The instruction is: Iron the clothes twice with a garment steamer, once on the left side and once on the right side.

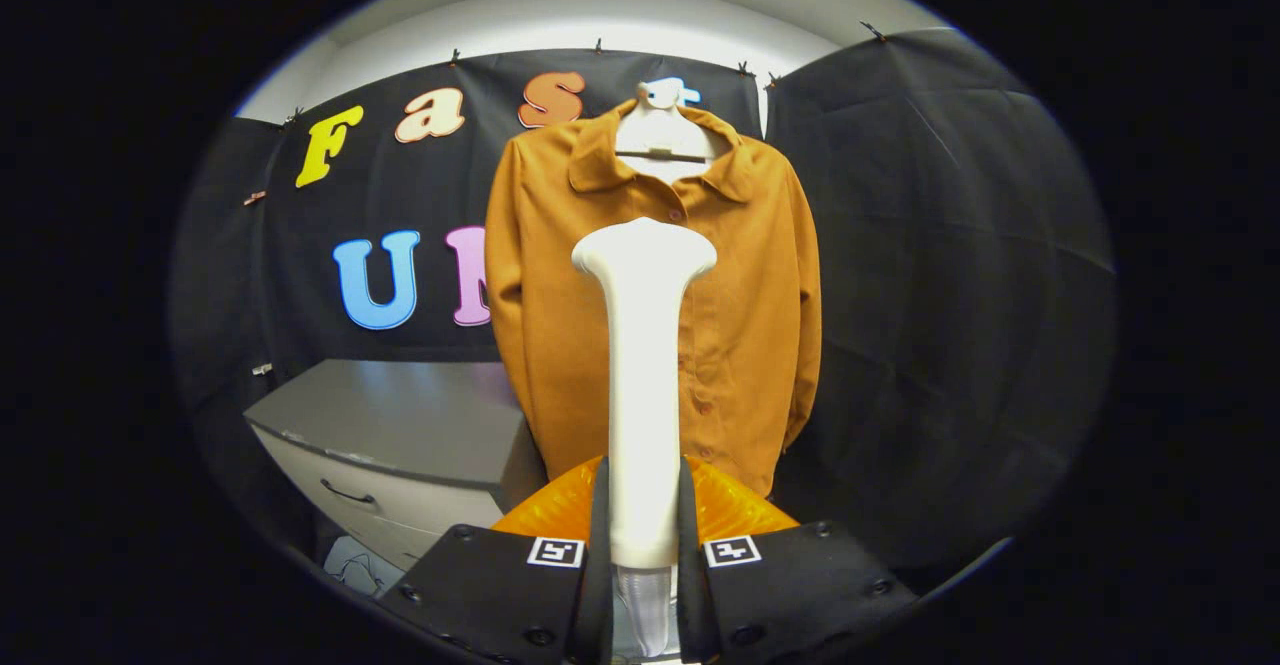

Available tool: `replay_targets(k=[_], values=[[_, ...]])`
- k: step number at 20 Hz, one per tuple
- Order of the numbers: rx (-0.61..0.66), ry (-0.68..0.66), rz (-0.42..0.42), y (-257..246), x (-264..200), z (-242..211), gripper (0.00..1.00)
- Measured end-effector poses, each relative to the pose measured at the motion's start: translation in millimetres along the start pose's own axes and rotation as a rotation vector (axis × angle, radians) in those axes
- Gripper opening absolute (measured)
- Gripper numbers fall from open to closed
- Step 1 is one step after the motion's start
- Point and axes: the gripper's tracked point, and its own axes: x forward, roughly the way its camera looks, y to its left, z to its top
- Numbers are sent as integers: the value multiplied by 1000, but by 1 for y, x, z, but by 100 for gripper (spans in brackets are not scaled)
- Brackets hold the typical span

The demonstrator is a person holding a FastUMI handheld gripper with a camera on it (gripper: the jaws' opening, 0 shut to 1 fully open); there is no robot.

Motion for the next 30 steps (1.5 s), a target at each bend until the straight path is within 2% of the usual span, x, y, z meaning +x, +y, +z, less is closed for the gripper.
replay_targets(k=[5, 12, 20, 30], values=[[30, -72, 52, 59, -8, 66, 29], [38, -131, 96, 145, -27, 113, 29], [45, -144, 114, 204, -65, 118, 29], [31, -149, 77, 212, -83, 116, 29]])
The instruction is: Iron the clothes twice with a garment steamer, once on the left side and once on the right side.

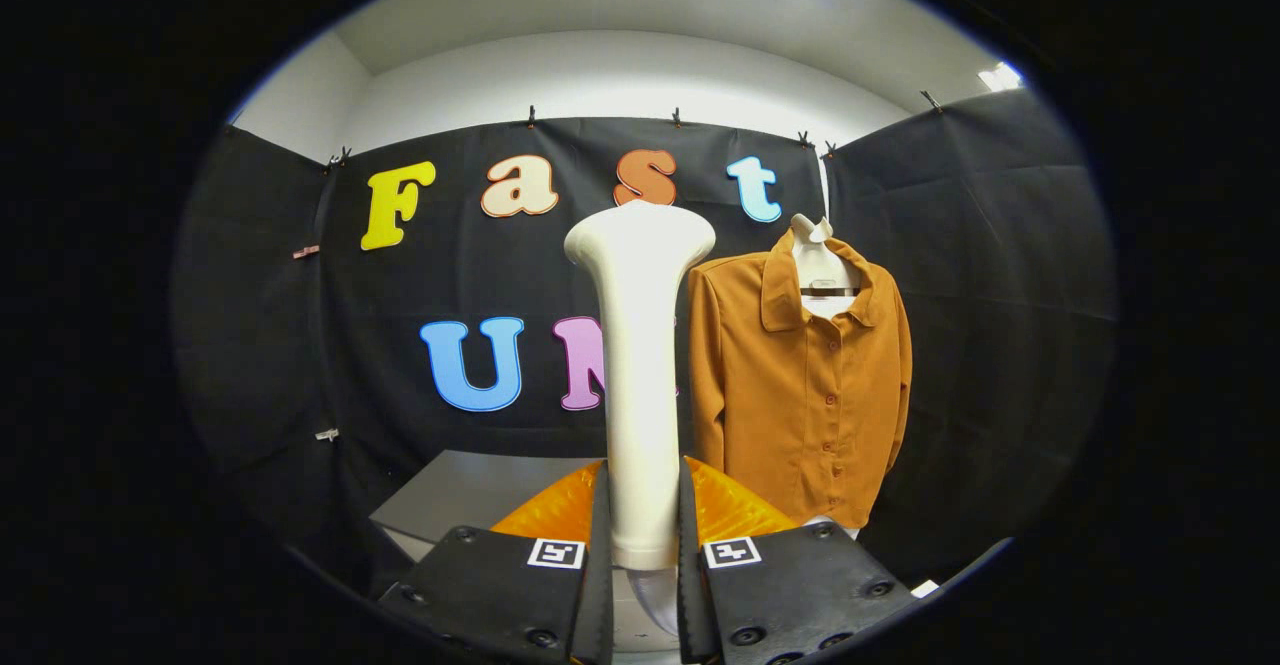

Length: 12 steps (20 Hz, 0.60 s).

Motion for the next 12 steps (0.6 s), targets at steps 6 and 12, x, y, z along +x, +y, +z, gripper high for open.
replay_targets(k=[6, 12], values=[[7, -8, -14, -4, -5, 2, 29], [6, -4, -13, -3, -6, 2, 29]])
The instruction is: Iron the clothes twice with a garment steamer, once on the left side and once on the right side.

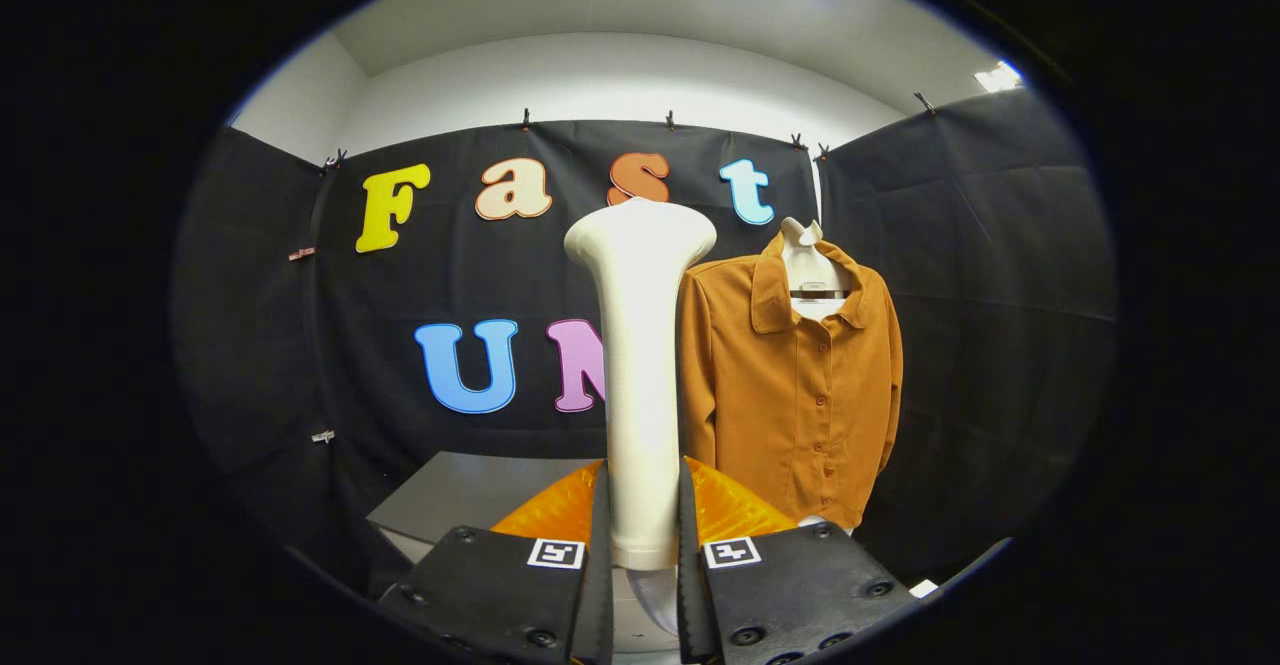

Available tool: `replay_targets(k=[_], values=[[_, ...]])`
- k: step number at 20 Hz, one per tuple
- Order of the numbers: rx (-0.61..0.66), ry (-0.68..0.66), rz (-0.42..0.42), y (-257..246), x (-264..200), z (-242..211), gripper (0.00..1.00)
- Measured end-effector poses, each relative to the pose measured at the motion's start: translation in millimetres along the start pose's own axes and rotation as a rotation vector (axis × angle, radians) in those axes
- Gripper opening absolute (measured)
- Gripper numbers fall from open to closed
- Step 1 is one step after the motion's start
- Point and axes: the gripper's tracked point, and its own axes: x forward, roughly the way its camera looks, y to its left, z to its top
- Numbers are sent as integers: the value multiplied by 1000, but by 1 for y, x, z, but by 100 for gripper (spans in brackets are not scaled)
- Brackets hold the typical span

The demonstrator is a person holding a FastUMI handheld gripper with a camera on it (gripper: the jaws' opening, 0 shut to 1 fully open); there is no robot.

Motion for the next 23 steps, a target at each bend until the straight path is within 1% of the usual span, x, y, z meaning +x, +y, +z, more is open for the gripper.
replay_targets(k=[23], values=[[-7, 4, -11, 0, -1, -1, 29]])
